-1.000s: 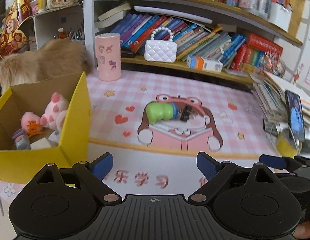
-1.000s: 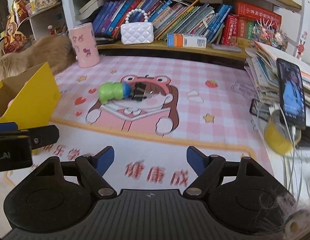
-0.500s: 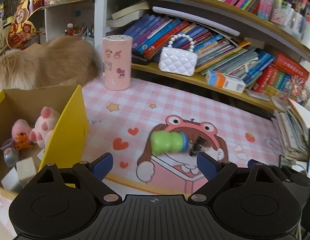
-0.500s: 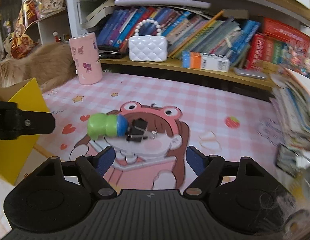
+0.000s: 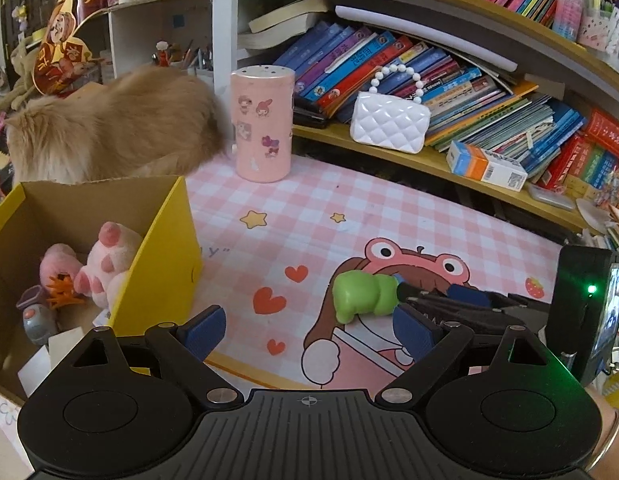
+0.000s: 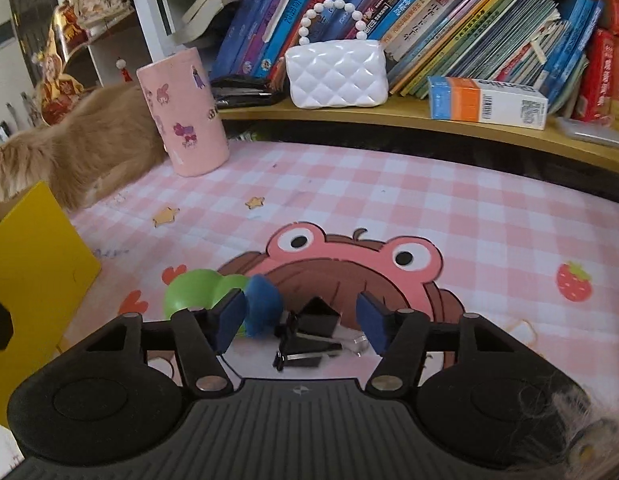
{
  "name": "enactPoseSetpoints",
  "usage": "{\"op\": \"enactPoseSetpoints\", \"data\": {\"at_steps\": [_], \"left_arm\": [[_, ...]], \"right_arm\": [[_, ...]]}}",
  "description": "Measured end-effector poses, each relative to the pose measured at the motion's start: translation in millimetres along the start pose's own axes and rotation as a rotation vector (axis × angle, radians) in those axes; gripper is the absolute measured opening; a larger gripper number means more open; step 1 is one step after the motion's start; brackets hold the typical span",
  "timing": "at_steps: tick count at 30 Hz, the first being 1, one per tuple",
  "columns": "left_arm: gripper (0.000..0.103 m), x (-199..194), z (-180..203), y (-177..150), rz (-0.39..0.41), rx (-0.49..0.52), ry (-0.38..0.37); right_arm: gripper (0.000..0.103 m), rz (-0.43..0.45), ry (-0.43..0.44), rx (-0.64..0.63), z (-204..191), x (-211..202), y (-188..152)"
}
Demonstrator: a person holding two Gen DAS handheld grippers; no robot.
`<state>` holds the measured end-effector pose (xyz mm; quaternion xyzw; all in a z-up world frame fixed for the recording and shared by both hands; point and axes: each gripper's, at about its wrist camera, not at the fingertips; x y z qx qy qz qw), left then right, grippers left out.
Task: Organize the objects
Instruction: 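Grasp the green toy figure with the left tool while the right tool grasps the black binder clip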
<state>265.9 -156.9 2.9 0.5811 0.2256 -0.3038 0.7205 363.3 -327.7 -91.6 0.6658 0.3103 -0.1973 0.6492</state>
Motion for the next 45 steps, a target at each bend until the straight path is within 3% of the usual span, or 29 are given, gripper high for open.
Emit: {"op": "enactPoseSetpoints", "data": {"at_steps": [2, 4, 6, 11, 17, 18, 21, 22, 29, 33, 34, 36, 45], "left_arm": [[0.093, 4.0, 0.4, 1.7, -0.003, -0.001, -0.001], [0.093, 8.3, 2.4, 3.2, -0.005, 0.003, -0.005], [0.093, 14.8, 4.8, 4.6, -0.008, 0.009, -0.009], [0.093, 37.4, 11.2, 9.3, -0.028, 0.016, -0.024], [0.092, 72.3, 17.2, 10.0, -0.067, 0.013, -0.03], [0.092, 76.5, 17.6, 10.0, -0.074, 0.011, -0.031], [0.092, 79.3, 16.7, 10.7, -0.081, -0.008, -0.029], [0.092, 77.1, 15.2, 10.8, -0.076, -0.015, -0.028], [0.093, 60.9, 2.3, 16.3, -0.061, -0.029, -0.001], [0.093, 57.5, -3.0, 18.1, -0.06, -0.035, 0.01], [0.093, 58.1, -3.6, 18.2, -0.061, -0.034, 0.011], [0.093, 60.3, -2.9, 17.8, -0.066, -0.029, 0.007], [0.092, 92.3, 24.3, 8.3, -0.125, 0.054, -0.052]], "right_arm": [[0.041, -0.002, 0.046, 0.018, 4.0, 1.5, 2.1], [0.011, 0.001, 0.082, 0.031, 7.0, -1.6, 3.7], [0.006, 0.008, 0.07, 0.033, 8.5, -8.3, 4.0], [0.006, 0.062, 0.027, 0.048, 22.8, -35.7, -0.6], [0.008, 0.057, -0.004, -0.052, 26.9, -52.3, -12.2], [0.014, 0.053, -0.004, -0.065, 26.7, -52.9, -14.0], [0.047, 0.066, -0.005, -0.125, 23.0, -55.0, -19.3], [0.049, 0.08, -0.005, -0.148, 20.3, -55.5, -20.9], [0.049, 0.031, -0.012, -0.273, -8.0, -21.6, -23.5], [0.045, 0.001, -0.024, -0.243, -12.6, -3.4, -24.1], [0.042, -0.004, -0.016, -0.22, -12.3, -2.1, -24.2], [0.019, -0.002, -0.01, -0.19, -12.6, -2.4, -24.5], [0.019, 0.038, -0.081, -0.124, 11.2, -40.6, -26.7]]}}
Point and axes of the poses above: each gripper's, at about its wrist camera, not at the fingertips, and x roughly the way its jaws point, z to its right, y to its top, and after that the axes turned 12 degrees about -y, right-handed
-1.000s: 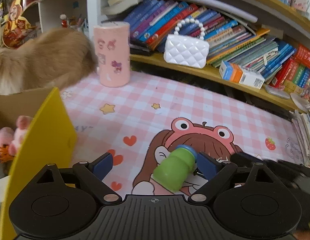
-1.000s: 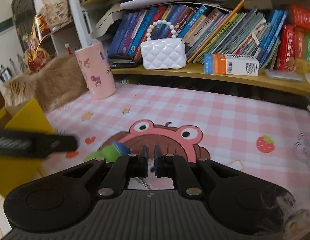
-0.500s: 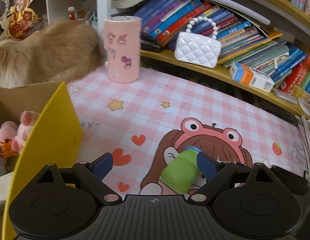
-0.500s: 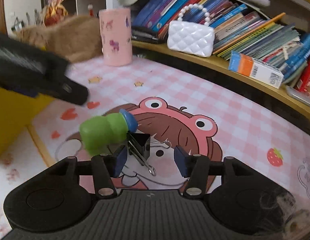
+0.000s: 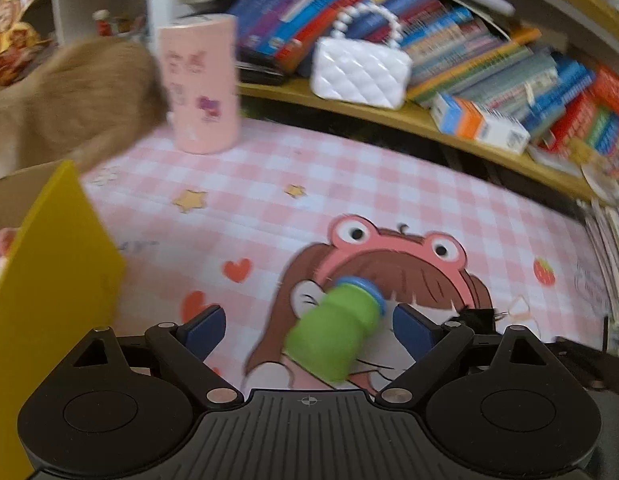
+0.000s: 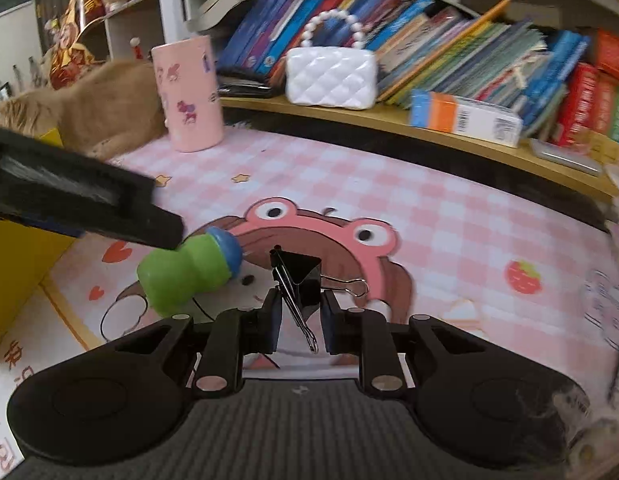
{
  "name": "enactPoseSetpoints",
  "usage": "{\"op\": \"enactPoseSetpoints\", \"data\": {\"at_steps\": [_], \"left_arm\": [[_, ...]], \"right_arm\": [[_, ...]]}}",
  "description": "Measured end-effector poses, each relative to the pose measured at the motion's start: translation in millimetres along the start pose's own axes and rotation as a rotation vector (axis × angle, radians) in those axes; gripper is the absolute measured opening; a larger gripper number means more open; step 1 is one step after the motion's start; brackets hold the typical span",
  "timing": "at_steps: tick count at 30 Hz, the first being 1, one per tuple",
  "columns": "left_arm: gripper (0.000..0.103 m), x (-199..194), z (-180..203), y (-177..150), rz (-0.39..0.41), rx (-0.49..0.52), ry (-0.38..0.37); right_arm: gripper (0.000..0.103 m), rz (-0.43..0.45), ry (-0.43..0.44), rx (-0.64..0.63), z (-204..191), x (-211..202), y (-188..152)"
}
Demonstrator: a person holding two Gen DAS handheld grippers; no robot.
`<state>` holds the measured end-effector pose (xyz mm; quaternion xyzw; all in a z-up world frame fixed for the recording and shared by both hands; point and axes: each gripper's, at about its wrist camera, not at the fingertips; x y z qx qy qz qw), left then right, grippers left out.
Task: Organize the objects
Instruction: 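Grasp the green toy figure with the left tool while the right tool grasps the black binder clip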
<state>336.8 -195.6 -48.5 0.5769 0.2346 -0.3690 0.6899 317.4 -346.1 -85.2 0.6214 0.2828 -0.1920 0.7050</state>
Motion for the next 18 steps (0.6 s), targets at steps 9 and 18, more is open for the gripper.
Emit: {"op": "enactPoseSetpoints", "data": {"at_steps": [9, 18], "left_arm": [[0.058, 40.6, 22.5, -13.5, -0.081, 0.179, 0.051], [0.044, 8.1, 19.6, -9.2, -0.011, 0.12, -0.014]], "right_arm": [[0.019, -0.026, -0.016, 0.04, 12.9, -35.2, -11.9], [0.019, -0.026, -0.028, 0.066, 18.2, -52.4, -16.9]]}}
Point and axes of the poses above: each gripper's, at about its wrist camera, not at the fingertips, and x roughly the way its jaws point, z to its right, y to its top, and after that the axes turned 12 degrees about -y, right-handed
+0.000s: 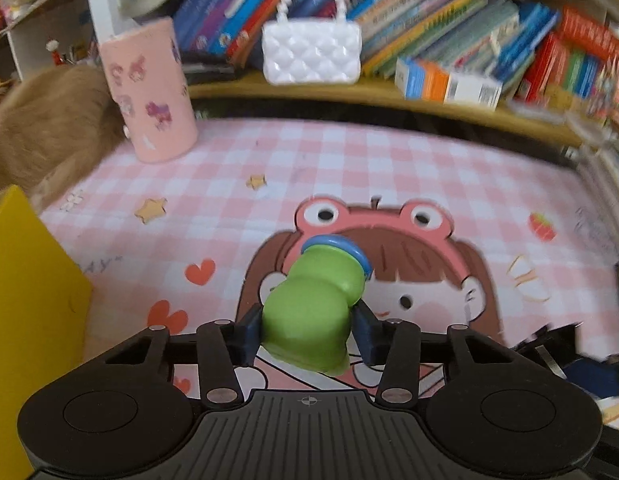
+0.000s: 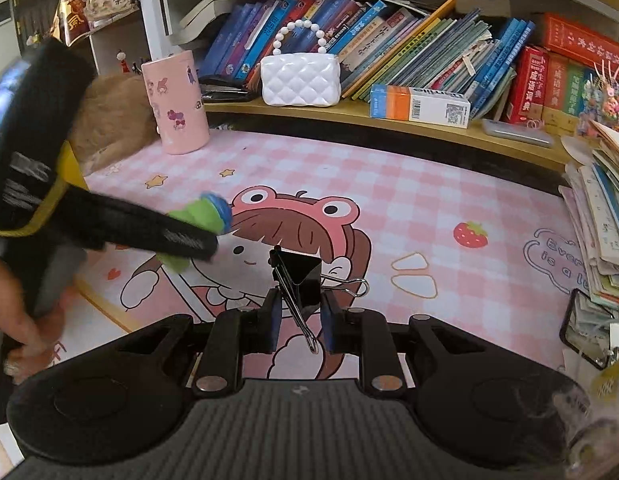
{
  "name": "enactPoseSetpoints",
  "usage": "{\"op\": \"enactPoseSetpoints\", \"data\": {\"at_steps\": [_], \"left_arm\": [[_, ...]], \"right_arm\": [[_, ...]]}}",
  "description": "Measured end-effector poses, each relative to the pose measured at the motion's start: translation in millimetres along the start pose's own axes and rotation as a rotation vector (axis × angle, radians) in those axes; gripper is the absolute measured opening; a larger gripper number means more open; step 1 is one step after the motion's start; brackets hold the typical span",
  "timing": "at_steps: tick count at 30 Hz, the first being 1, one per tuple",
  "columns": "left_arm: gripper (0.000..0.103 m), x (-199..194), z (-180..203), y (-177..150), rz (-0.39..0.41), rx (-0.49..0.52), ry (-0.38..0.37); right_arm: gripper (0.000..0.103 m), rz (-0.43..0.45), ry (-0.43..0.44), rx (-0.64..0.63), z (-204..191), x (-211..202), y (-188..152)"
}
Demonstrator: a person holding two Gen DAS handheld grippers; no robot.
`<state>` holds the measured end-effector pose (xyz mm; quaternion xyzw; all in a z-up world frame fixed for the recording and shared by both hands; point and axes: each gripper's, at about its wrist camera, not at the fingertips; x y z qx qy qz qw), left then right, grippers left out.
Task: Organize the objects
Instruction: 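Grasp the green toy figure with the left tool while the right tool grasps the black binder clip, then carry the green toy and black binder clip over the yellow box with both tools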
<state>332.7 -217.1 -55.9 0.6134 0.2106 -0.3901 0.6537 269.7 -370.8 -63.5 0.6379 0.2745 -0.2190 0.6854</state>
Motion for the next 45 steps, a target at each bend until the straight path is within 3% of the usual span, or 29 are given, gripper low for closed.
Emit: {"op": "enactPoseSetpoints", "data": {"at_steps": [11, 24, 34, 45], "left_arm": [[0.042, -83.7, -11.3, -13.3, 0.107, -0.074, -0.07], [0.042, -140.4, -25.0, -77.3, 0.062, -0.132, -0.128], [0.042, -174.1, -45.3, -116.3, 0.045, -0.108, -0.185], [0.042, -226.4, -98.1, -161.1, 0.076, -0.084, -0.201]], "right_arm": [[0.019, 0.001, 0.03, 0.008, -15.5, -23.4, -6.0], [0.019, -0.057, 0.072, -0.048, -51.8, -69.0, -30.8], [0.019, -0.065, 0.04, -0.09, -87.5, -108.0, -51.6], [0.019, -0.083, 0.014, -0.068, -157.8, -153.3, -79.5]]}}
Point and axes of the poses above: each gripper's, at about its wrist camera, not at the fingertips, and x roughly the way its jaws point, z to its right, y to its top, and after that the axes turned 12 degrees about -y, right-handed
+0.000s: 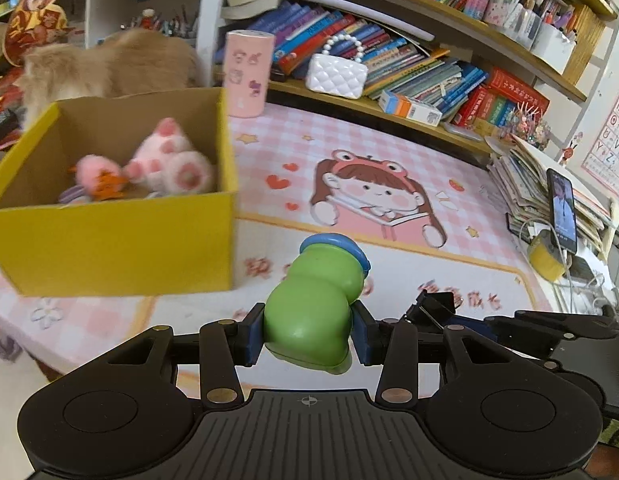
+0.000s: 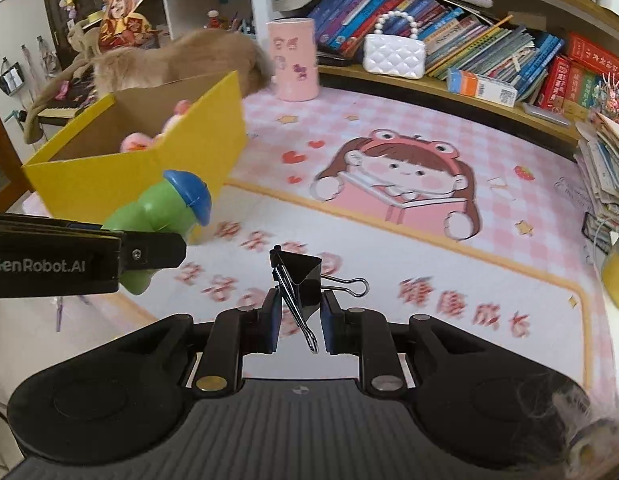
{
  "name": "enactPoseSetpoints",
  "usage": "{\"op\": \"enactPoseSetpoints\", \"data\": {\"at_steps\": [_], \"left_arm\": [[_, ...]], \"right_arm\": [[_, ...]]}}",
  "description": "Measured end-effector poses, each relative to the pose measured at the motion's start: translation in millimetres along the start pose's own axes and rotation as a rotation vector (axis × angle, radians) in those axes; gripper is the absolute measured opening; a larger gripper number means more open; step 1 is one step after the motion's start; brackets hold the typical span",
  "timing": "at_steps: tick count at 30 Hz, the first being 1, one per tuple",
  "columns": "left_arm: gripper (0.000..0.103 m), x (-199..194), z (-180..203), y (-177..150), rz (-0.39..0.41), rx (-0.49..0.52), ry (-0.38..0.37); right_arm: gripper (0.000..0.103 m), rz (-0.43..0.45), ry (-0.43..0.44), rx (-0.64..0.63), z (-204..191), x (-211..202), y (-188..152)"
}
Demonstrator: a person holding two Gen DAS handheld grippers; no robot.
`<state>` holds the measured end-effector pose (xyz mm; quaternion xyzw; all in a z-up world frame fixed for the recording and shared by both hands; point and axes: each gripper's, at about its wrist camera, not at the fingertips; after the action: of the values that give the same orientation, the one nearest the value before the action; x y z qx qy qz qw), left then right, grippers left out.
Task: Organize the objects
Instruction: 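Carry the green toy and black binder clip over the yellow box with both tools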
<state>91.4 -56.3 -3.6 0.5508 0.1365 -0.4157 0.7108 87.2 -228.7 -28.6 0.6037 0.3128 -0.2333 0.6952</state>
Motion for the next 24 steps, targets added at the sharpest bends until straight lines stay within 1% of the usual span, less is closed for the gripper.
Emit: {"op": "enactPoseSetpoints", "data": {"at_steps": [7, 13, 20, 24], "left_arm": [[0.042, -40.5, -38.3, -26.6, 0.003, -0.031, 0.028], [0.042, -72.7, -67.4, -45.9, 0.019, -0.054, 0.059], [0.042, -108.6, -95.8, -59.7, 0.074, -0.08, 0.095], [0.042, -125.1, -110.1, -62.9, 0.11, -0.101, 0.117]], "right_arm": [[0.019, -0.003, 0.021, -0.032, -58.8, -22.6, -19.1], [0.019, 0.008, 0.042, -0.044, -97.9, -33.1, -26.7], [0.019, 0.013, 0.082, -0.055, -137.7, -38.3, -28.1], [0.019, 0.03, 0.094, -0.077, -157.3, -42.6, -25.6]]}}
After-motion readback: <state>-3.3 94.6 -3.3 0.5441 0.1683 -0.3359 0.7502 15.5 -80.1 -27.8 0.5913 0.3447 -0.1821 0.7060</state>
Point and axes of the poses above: each gripper's, at about its wrist camera, not at the fingertips, and x roughly the way its jaws point, z to its right, y to its top, and after that the axes turned 12 degrees about -y, right-handed
